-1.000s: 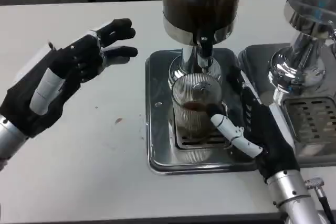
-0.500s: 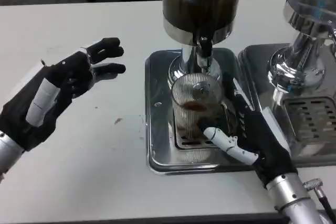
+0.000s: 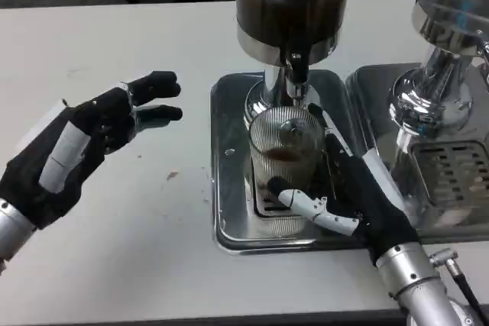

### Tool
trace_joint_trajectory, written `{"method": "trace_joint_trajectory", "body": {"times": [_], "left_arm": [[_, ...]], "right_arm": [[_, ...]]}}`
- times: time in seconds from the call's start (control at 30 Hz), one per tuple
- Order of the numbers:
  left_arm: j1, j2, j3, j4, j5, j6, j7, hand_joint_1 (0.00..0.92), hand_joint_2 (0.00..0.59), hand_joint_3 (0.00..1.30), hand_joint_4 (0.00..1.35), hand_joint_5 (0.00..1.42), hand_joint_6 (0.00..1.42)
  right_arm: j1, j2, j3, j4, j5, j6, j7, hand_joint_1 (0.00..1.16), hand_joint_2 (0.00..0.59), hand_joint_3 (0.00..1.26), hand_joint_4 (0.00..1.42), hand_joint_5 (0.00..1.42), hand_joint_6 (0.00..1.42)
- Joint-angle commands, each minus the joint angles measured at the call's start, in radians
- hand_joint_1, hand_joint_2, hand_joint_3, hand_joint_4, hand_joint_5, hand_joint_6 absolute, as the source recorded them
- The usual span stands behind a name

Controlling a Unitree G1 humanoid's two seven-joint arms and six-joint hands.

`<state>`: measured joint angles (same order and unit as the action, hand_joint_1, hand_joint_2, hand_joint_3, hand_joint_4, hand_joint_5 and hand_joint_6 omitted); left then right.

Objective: Grasp the cup under the faucet to collect the drink, then remove the cup.

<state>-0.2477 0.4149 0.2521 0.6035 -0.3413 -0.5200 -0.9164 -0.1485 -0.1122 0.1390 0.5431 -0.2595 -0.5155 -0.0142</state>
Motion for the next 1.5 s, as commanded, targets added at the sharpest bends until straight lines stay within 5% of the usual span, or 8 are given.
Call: {"method": "trace_joint_trajectory", "body": {"times": [0.03, 0.6, 0.8, 1.3, 1.5], "left_arm": [[0.016, 0.006, -0.01, 0.01, 0.016, -0.009, 0.009, 0.0, 0.078, 0.24, 0.18, 0.27, 0.2], [0.034, 0.02, -0.003, 0.023, 0.018, 0.001, 0.027, 0.0, 0.075, 0.27, 0.22, 0.3, 0.21], [0.039, 0.028, -0.005, 0.038, 0.021, 0.0, 0.032, 0.0, 0.076, 0.29, 0.23, 0.31, 0.22], [0.052, 0.029, -0.006, 0.048, 0.029, -0.005, 0.036, 0.0, 0.073, 0.31, 0.26, 0.34, 0.23], [0.063, 0.027, -0.001, 0.042, 0.034, -0.006, 0.039, 0.0, 0.067, 0.32, 0.27, 0.34, 0.24]], "right_arm": [[-0.027, 0.019, 0.013, 0.025, -0.008, 0.016, -0.019, 0.62, 0.192, 0.0, 0.0, 0.0, 0.0], [-0.123, 0.045, 0.054, 0.17, -0.031, -0.019, -0.054, 0.63, 0.196, 0.0, 0.0, 0.0, 0.0], [-0.132, 0.058, 0.07, 0.198, -0.054, -0.026, -0.103, 0.65, 0.195, 0.0, 0.0, 0.03, 0.11], [-0.151, 0.111, 0.102, 0.303, -0.111, -0.061, -0.28, 0.7, 0.194, 0.12, 0.26, 0.37, 0.5], [-0.147, 0.126, 0.1, 0.334, -0.136, -0.091, -0.391, 0.75, 0.186, 0.24, 0.44, 0.61, 0.89]]}}
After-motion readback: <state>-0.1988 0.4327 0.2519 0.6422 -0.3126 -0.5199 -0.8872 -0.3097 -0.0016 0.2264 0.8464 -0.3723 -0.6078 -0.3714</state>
